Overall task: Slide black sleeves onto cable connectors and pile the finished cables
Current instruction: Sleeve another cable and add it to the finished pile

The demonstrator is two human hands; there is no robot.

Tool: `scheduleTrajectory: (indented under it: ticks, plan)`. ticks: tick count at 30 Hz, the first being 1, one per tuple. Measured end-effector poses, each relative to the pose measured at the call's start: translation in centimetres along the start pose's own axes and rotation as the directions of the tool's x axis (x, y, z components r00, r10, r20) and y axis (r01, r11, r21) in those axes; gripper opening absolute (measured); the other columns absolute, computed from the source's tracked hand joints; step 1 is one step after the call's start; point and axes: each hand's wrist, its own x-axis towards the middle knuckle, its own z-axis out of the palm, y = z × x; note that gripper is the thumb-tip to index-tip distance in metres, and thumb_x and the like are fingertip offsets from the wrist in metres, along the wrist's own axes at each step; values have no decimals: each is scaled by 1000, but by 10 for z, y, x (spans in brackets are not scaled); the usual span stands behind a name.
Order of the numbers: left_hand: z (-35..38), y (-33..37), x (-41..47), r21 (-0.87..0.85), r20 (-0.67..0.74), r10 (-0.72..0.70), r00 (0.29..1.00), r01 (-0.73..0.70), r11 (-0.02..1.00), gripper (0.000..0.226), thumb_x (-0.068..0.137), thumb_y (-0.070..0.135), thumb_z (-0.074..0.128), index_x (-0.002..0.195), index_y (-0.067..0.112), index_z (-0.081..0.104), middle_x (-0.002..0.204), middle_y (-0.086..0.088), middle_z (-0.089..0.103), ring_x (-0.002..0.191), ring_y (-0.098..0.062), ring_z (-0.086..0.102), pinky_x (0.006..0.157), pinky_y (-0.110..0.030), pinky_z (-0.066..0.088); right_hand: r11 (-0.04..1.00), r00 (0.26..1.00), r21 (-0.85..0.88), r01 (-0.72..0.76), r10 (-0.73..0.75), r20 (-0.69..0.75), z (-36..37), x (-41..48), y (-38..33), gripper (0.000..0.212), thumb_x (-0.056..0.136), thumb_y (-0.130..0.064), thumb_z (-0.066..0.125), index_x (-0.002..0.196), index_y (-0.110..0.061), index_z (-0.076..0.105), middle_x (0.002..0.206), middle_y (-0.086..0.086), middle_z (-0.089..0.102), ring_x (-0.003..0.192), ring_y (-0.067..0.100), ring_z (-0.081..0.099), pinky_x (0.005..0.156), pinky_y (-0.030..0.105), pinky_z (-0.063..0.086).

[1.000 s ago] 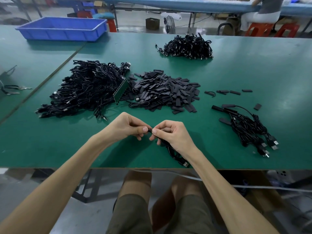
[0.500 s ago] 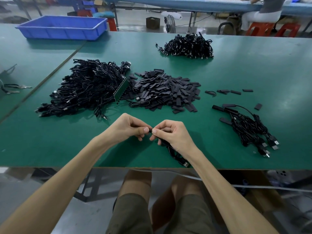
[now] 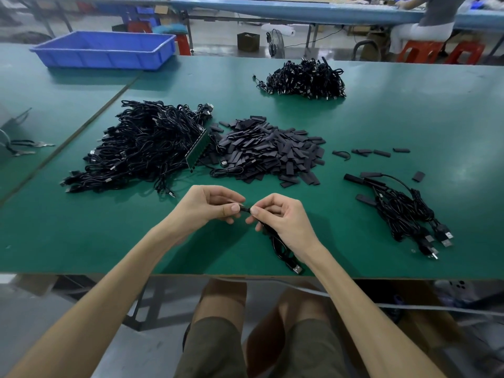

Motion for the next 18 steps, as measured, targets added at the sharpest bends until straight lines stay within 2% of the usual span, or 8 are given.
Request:
scheduleTrajectory:
  ticks: [3, 6, 9, 12, 18]
  plan:
    - [-1, -5, -3, -144, 14, 1, 1000, 1, 990, 30, 87, 8, 72, 114, -3, 68, 105, -23, 75, 87, -26, 74, 78, -29, 60, 1000, 1000, -2, 21, -21, -2, 0, 0, 0, 7, 94, -8, 75, 91, -6, 69, 82, 11, 79, 62, 17, 67, 66, 23, 55]
    - [4, -9, -6, -209, -52, 1, 999, -12, 978, 32, 86, 9, 73, 114, -5, 64, 107, -24, 74, 83, -28, 75, 77, -31, 61, 1000, 1000, -12, 19, -19, -1, 1, 1, 1, 9, 92, -9, 77, 90, -6, 69, 81, 11, 79, 61, 16, 67, 64, 23, 55]
    - [13, -12, -6, -225, -147, 42, 988, -75, 971, 29, 86, 7, 74, 109, -5, 62, 105, -24, 74, 77, -28, 73, 77, -34, 62, 1000, 1000, -14, 16, -16, -6, 1, 1, 2, 10, 91, -10, 78, 90, -6, 70, 81, 10, 79, 62, 17, 67, 65, 24, 56]
    - [20, -16, -8, -237, -221, 81, 972, -134, 962, 24, 88, 4, 73, 108, -5, 65, 105, -22, 75, 76, -26, 73, 74, -30, 61, 1000, 1000, -11, 15, -15, -6, 0, 1, 1, 10, 91, -10, 79, 90, -6, 70, 81, 11, 79, 61, 17, 67, 65, 25, 56]
    - [27, -18, -9, -266, -307, 71, 949, -157, 951, 21, 87, 0, 73, 107, -5, 71, 100, -22, 76, 75, -26, 73, 72, -27, 61, 1000, 1000, -15, 6, -6, -8, 2, 1, 1, 13, 88, -9, 81, 87, -6, 69, 79, 13, 78, 59, 18, 66, 62, 26, 56]
